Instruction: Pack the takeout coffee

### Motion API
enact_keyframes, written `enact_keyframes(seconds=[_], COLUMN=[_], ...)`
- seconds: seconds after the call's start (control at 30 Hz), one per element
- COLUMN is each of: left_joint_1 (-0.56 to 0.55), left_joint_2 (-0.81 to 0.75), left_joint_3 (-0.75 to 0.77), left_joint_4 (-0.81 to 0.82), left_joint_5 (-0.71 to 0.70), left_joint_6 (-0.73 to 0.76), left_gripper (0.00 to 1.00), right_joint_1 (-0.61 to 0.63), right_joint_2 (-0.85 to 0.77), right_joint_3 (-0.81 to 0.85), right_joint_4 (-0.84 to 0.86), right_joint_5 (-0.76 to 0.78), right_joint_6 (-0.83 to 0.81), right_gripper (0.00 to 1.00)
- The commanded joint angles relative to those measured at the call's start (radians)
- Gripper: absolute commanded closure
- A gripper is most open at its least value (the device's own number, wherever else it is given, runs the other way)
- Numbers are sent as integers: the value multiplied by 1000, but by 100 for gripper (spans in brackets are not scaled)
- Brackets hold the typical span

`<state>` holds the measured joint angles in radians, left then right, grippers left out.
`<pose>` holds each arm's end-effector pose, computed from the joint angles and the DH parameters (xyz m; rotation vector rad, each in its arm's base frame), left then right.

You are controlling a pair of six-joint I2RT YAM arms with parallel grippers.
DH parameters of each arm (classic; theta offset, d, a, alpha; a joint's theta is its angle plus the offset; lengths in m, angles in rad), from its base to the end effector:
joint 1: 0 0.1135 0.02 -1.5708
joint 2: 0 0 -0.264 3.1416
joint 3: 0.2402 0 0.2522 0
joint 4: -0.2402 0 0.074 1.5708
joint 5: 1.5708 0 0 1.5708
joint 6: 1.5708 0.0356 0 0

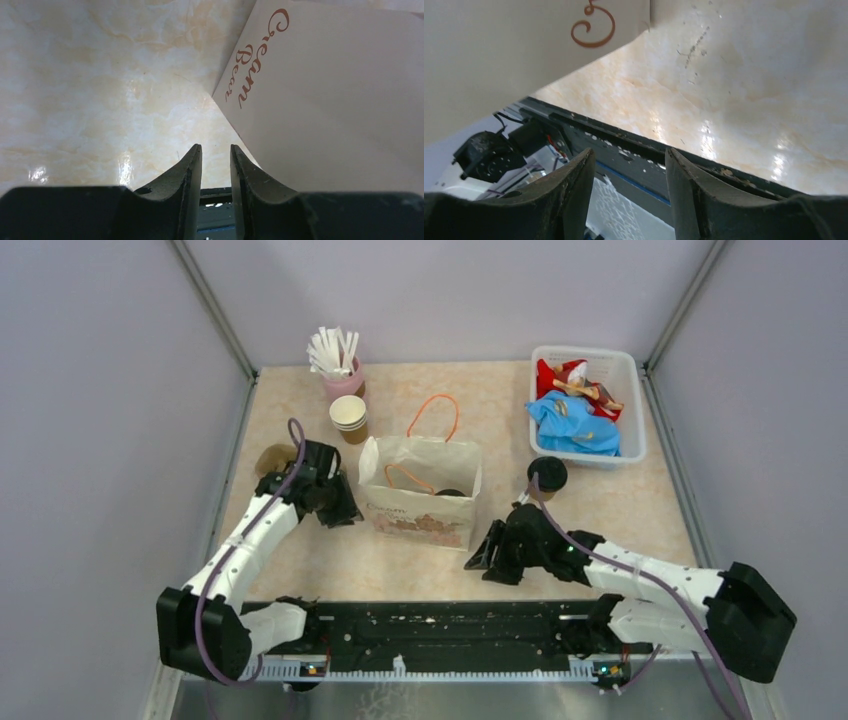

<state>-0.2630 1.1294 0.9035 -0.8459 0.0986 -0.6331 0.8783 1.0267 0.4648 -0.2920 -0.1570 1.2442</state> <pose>0.2036 -0.0584 0.2597 -0.4640 2.6633 -0.4186 0.1198 0.1531 0.1773 0.4205 2.7181 1.0046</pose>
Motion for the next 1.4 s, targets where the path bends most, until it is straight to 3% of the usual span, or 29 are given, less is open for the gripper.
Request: enact_keyframes(seconds=[0.0, 0.43, 0.77, 1.0, 1.2, 1.37], left_joint_1=[5, 5, -14, -132, -187, -100], left_joint_2=[66, 125, 37, 84, 56, -62], left_joint_3=[2, -49, -191, -178, -159, -103], left_joint_4=[87, 194, 298, 373, 286, 66], left_joint_5=[66, 156, 303, 285, 214, 140], left_joint_6=[20, 39, -80, -164, -137, 18], left_gripper=[66, 66, 66, 66, 63, 55], right_joint_1=[-21, -180, -325, -397, -412, -412], right_joint_2=[81, 257, 484, 647, 833, 920], right_joint_3=[11, 94, 298, 467, 700, 890], right_joint_4=[190, 234, 210, 165, 90, -113], right_joint_5=[-3, 56, 40, 30, -37, -37], right_joint_6=[80, 72, -71, -205, -392, -556], right_gripper=[49, 50, 48, 46, 42, 39])
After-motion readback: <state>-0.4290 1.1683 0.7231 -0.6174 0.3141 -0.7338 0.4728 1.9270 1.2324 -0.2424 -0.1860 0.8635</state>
